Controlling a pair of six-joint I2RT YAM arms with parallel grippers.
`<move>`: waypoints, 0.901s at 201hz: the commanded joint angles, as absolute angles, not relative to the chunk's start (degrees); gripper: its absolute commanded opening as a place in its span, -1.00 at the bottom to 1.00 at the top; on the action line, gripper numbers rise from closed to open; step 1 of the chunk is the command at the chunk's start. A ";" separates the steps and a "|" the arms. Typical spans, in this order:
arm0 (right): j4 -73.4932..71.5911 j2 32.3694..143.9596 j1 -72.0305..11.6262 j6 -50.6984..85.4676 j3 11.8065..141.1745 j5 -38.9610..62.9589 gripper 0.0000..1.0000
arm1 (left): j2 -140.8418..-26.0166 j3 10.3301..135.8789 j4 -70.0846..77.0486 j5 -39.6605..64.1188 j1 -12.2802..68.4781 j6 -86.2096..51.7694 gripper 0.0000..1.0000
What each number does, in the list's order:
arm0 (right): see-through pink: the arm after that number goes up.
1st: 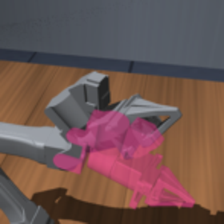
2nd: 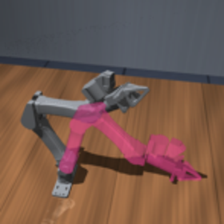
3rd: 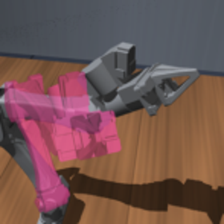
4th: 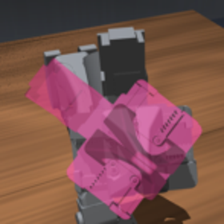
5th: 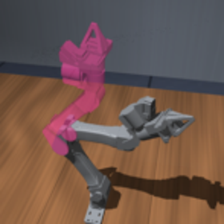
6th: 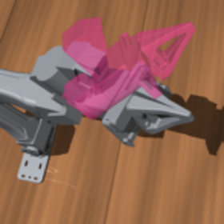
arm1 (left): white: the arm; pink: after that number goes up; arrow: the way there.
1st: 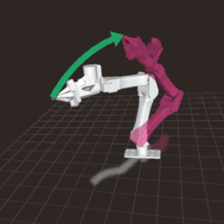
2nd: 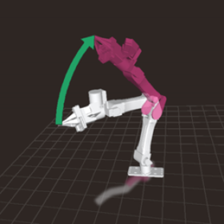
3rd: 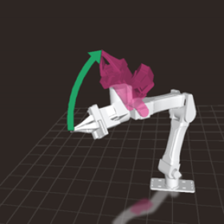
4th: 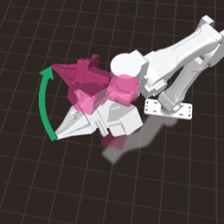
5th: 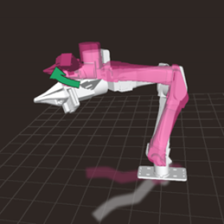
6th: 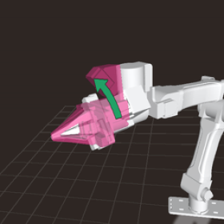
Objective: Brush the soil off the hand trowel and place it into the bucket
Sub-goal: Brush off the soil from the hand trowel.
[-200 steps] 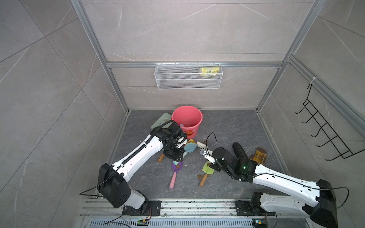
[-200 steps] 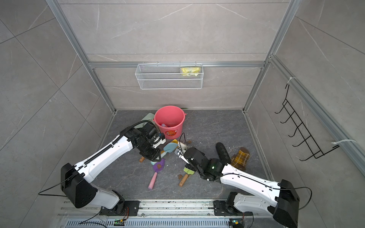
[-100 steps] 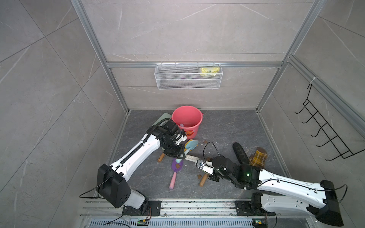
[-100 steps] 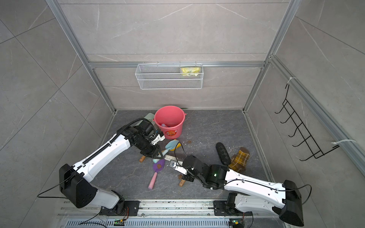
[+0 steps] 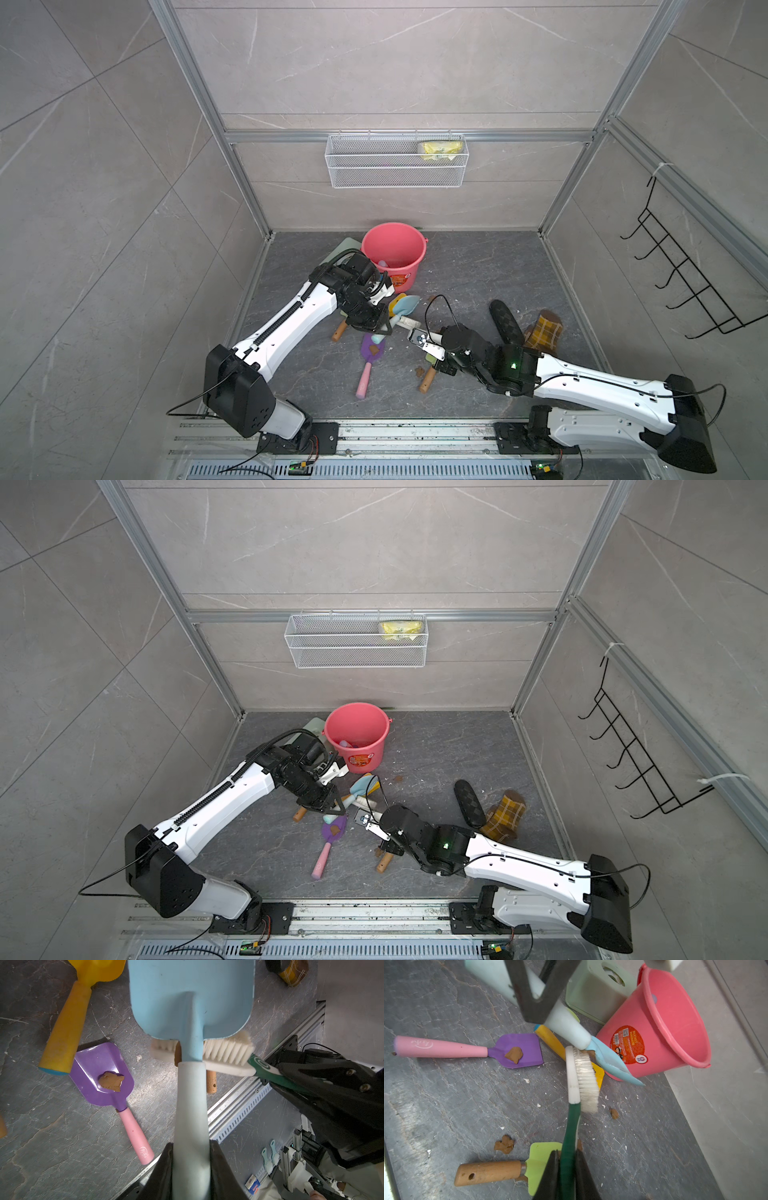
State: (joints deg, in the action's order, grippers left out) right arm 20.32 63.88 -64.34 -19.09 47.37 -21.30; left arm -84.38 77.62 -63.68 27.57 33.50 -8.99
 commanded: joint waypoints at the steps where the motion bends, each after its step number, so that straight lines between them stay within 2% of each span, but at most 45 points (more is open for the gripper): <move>1: 21.03 62.57 -63.37 -16.76 47.57 -23.66 -1.00 | -84.29 78.35 -63.33 28.42 33.69 -9.45 -1.00; 40: 23.99 62.10 -64.16 -17.15 46.67 -18.88 -1.00 | -84.45 78.38 -61.81 28.55 33.75 -10.48 -1.00; 86: 19.69 60.39 -66.92 -19.40 47.40 -16.26 -1.00 | -85.84 77.85 -61.88 28.33 34.52 -10.60 -1.00; 140: 18.11 62.39 -66.55 -22.21 48.16 -26.34 -1.00 | -86.56 77.15 -62.61 27.97 35.76 -10.44 -1.00; 181: 18.39 61.97 -63.74 -21.46 48.16 -26.87 -1.00 | -86.66 77.60 -63.52 27.37 35.80 -9.82 -1.00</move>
State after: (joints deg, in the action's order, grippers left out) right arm 21.12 62.52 -65.87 -21.69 47.09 -21.87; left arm -86.65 77.23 -60.62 27.14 35.29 -9.85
